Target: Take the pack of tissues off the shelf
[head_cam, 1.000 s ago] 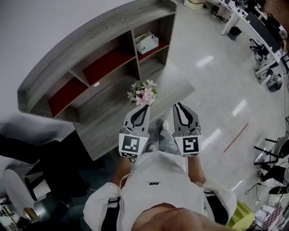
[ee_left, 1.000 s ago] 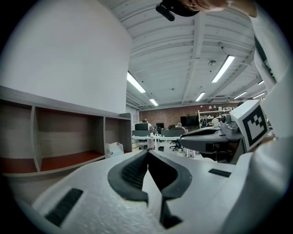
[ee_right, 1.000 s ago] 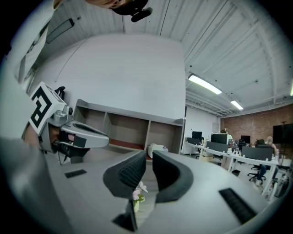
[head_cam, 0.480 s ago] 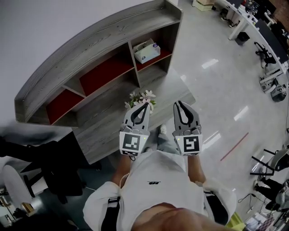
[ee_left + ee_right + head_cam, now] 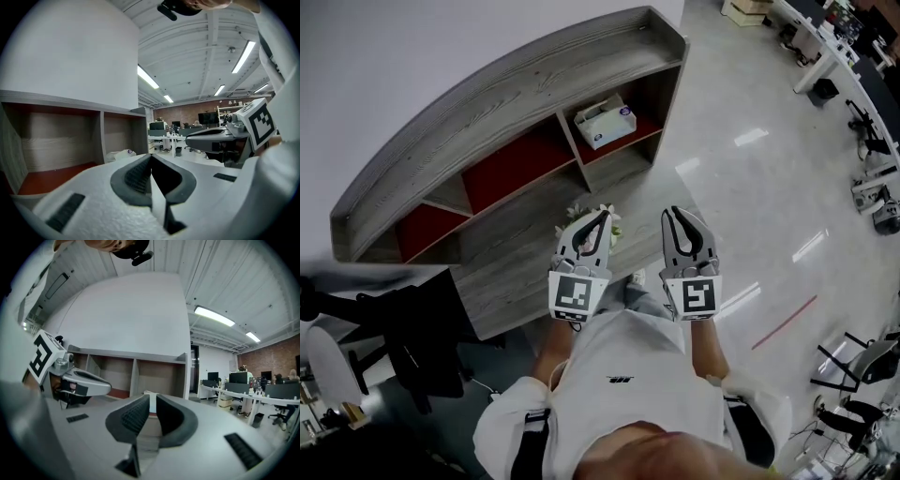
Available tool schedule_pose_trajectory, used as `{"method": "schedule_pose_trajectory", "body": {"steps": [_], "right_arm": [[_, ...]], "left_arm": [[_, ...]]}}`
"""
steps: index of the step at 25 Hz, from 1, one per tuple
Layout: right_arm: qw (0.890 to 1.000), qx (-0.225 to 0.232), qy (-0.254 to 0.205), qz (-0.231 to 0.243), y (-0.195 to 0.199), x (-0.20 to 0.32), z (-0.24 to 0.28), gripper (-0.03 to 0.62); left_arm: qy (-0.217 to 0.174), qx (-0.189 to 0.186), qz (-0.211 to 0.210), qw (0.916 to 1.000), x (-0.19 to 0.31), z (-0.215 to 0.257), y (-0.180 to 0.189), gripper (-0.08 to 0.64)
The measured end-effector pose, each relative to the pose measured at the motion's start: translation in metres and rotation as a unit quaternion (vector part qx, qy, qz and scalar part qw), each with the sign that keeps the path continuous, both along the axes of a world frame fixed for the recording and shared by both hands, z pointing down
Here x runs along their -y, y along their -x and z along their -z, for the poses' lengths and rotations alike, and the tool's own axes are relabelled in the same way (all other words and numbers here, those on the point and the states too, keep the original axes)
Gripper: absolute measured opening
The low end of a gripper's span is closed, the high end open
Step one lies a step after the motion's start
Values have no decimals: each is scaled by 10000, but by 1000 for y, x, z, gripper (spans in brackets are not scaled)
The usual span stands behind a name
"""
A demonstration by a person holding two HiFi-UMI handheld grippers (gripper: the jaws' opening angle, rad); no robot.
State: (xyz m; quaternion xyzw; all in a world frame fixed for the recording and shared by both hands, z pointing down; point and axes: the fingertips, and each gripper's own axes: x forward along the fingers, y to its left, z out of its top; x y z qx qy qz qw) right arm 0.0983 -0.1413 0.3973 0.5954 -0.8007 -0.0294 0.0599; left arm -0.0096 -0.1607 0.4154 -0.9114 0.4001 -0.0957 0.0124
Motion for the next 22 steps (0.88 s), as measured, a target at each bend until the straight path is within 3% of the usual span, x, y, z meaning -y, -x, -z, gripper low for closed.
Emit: {"method": "schedule_pose_trajectory", "body": {"steps": [11, 22], "right_arm": [[9987, -102, 126, 493, -25, 61, -21, 49], [9957, -299, 260, 837, -31, 118, -47, 49]], "left_arm": [[69, 46, 411, 9991, 49, -15, -25, 28], [235, 105, 477, 9985, 90, -42, -43, 28]]}}
